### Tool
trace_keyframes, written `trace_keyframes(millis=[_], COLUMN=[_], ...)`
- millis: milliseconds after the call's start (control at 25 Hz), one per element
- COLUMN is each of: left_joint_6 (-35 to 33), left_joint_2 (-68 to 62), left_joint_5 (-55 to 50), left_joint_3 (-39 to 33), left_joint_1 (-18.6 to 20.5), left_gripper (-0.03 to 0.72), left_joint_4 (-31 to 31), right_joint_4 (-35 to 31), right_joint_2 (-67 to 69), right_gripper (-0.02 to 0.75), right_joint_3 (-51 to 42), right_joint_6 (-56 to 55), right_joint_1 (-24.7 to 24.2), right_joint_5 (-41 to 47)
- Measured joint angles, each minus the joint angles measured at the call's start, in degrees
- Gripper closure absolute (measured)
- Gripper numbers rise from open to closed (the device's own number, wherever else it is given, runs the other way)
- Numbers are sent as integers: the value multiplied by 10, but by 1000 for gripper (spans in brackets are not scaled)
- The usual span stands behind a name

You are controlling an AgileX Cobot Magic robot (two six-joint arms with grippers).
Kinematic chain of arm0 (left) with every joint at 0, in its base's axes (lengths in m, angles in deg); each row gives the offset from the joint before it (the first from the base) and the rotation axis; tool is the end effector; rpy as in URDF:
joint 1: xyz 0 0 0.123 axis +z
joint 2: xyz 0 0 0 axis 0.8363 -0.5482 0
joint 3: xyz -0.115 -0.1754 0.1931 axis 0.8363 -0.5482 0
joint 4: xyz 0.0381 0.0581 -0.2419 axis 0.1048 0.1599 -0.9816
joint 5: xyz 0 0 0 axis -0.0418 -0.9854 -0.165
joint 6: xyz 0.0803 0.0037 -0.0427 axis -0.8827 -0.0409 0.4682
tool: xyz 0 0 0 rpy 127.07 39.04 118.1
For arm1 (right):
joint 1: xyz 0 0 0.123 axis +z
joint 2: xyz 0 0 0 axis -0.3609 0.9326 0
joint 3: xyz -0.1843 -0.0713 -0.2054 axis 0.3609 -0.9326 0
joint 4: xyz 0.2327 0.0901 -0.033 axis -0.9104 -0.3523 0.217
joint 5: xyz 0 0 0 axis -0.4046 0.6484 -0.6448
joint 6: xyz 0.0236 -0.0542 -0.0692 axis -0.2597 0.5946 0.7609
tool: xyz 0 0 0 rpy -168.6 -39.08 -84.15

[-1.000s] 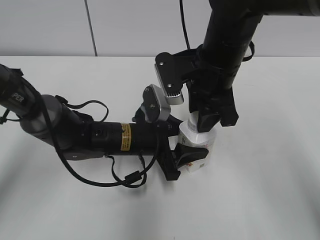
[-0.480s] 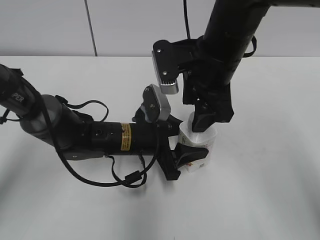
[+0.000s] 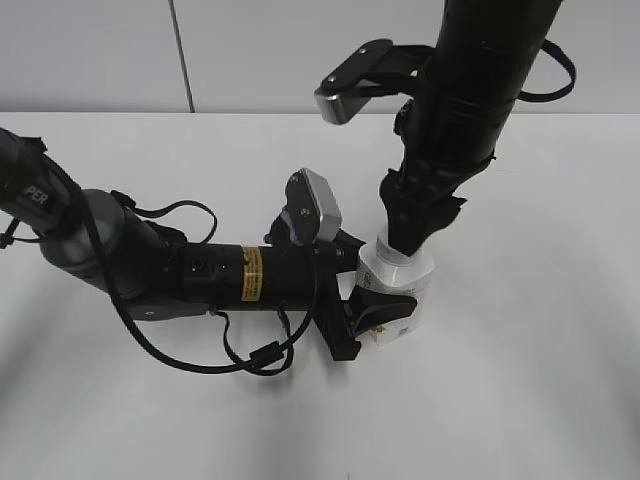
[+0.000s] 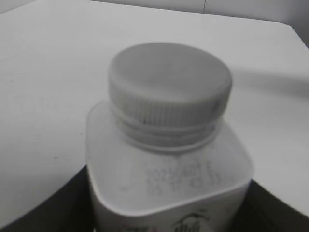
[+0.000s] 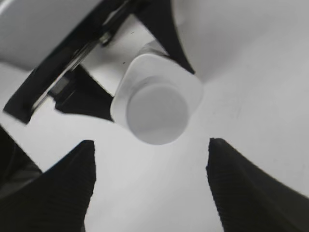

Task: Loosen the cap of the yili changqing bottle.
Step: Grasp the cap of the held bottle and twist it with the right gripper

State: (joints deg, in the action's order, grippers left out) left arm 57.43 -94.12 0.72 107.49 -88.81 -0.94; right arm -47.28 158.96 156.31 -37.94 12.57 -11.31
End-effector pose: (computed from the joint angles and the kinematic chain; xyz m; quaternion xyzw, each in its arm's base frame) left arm 0.2942 -0.2609 0.0698 0.5180 0.6257 -0.3857 0.4374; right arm 0.3028 0.2126 0.2513 -0.5267 0.8463 0.0500 0.0620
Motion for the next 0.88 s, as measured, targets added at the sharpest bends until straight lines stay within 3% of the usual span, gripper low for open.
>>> trace_keyframes(millis=[160, 280, 880], left_joint_6=[0, 0, 0], left_joint_2=[0, 0, 0], left_joint_5=[0, 0, 0], left_joint_3=[0, 0, 0], left_joint_1=[0, 0, 0], left_gripper=[250, 251, 252], left_joint_4=[0, 0, 0], right_joint_4=[32, 30, 10], right_joint_2=[0, 0, 44], right_gripper=[172, 172, 174], right_joint_3=[0, 0, 0], right_joint_6=[-199, -262, -310], right_joint_1=[0, 0, 0], right_joint_5=[-38, -43, -58])
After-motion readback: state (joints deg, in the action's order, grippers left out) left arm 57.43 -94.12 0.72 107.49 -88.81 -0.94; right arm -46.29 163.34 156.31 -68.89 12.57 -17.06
